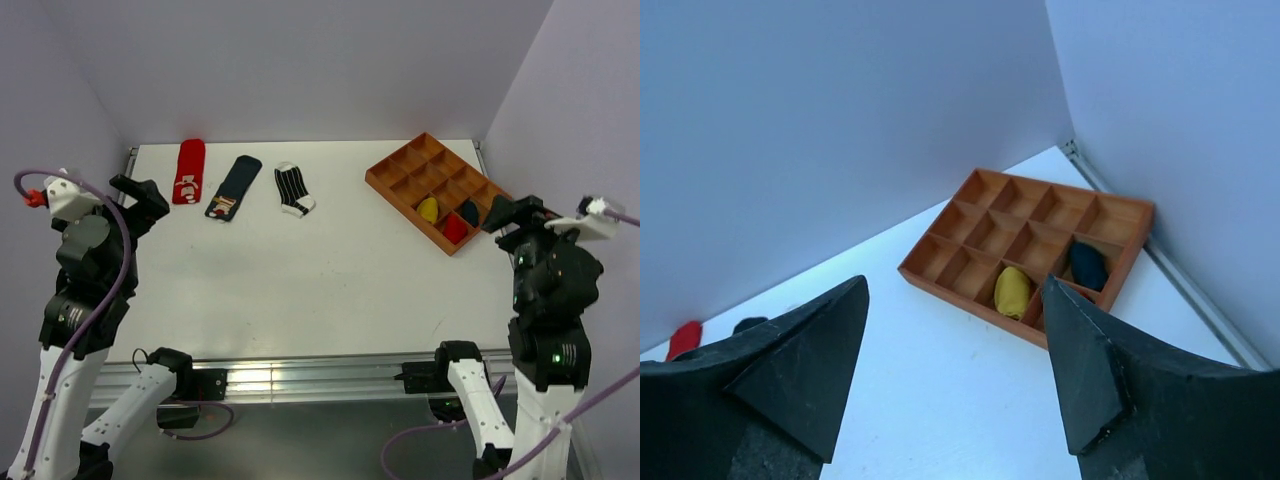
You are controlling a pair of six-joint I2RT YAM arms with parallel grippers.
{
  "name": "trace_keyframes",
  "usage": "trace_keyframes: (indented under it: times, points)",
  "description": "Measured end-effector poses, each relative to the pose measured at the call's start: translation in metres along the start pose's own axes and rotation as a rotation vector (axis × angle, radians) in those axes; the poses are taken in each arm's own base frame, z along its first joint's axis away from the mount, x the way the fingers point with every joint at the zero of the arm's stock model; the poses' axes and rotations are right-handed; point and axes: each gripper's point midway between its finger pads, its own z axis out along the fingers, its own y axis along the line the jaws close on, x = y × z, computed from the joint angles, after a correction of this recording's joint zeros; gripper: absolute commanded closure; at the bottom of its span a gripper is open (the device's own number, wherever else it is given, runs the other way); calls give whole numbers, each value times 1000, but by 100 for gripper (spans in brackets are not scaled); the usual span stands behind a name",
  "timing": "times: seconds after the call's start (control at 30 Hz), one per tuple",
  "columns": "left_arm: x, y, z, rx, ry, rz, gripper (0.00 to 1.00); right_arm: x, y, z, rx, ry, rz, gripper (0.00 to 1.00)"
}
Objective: Roll the socks
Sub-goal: Reset both arms
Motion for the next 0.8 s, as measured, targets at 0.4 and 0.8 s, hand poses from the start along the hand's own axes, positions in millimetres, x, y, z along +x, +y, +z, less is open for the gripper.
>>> trace_keyframes:
  times: [0.4, 0.8]
  points:
    - [28, 38, -28, 4, -14, -14, 0, 48, -52, -63, 17, -100, -41, 16]
    - [82, 74, -11, -115, -31, -27, 1, 88, -71, -54, 50, -73, -84, 15]
